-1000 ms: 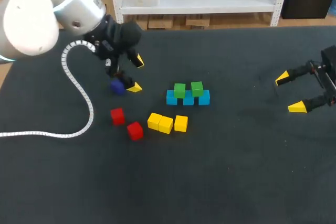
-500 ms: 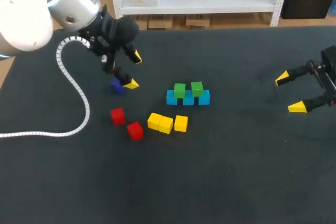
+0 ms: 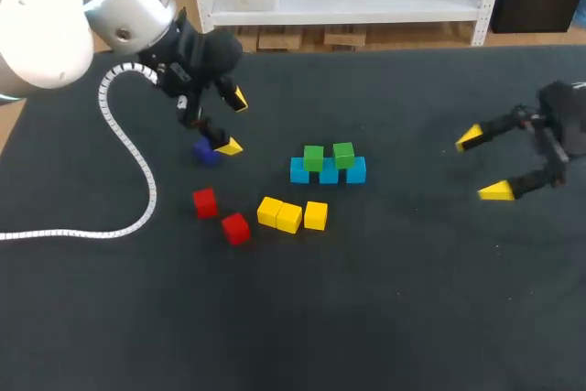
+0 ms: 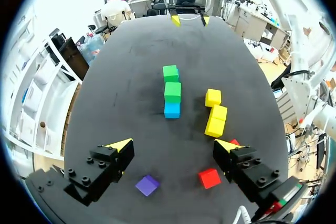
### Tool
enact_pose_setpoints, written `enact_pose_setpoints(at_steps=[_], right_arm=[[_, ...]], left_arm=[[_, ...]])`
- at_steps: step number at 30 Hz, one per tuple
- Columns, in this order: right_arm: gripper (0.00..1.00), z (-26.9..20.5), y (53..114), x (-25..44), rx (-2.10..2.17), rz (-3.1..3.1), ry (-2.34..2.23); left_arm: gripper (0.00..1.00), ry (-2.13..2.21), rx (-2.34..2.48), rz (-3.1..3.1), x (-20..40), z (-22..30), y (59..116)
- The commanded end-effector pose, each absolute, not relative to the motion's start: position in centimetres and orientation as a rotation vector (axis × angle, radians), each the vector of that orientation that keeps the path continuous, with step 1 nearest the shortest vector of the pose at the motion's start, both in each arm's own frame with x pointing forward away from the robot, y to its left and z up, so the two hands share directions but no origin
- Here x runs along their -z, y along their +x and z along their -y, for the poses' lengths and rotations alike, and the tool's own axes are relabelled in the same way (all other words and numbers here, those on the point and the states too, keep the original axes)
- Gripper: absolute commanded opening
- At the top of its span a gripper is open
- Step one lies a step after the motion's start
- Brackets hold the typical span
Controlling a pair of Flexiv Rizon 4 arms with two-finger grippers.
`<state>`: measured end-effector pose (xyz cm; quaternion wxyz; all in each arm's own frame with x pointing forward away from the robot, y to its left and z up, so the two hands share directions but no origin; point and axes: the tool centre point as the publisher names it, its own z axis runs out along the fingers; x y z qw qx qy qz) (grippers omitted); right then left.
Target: Place the blue cubes, place green cubes on the blue cubes, place the yellow cubes on the green cubes, then place the red cubes on the yellow cubes, and place purple cube on the red cubes.
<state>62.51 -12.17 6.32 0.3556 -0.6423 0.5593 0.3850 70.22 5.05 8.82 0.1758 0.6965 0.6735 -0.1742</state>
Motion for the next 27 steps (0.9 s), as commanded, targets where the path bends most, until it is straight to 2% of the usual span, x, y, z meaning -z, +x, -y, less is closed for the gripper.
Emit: enact_pose_setpoints(at_steps=[1, 6, 15, 27], right_arm=[[1.00, 6.8, 58.3, -7.3, -0.799, -1.565, -1.624], [1.00, 2.3, 56.0, -7.3, -0.766, -1.589, -1.562], [1.00, -3.7, 55.5, -5.2, -0.802, -1.592, -1.520], [1.00, -7.4, 57.9, -2.1, -0.812, -1.588, -1.497]], left_arm=[[1.00, 1.976, 0.497, -1.905, -8.8, -5.1, 70.4], [1.00, 1.976, 0.497, -1.905, -8.8, -5.1, 70.4], [1.00, 1.976, 0.497, -1.905, -8.8, -5.1, 70.4], [1.00, 1.976, 0.497, -1.905, -8.8, -5.1, 70.4]])
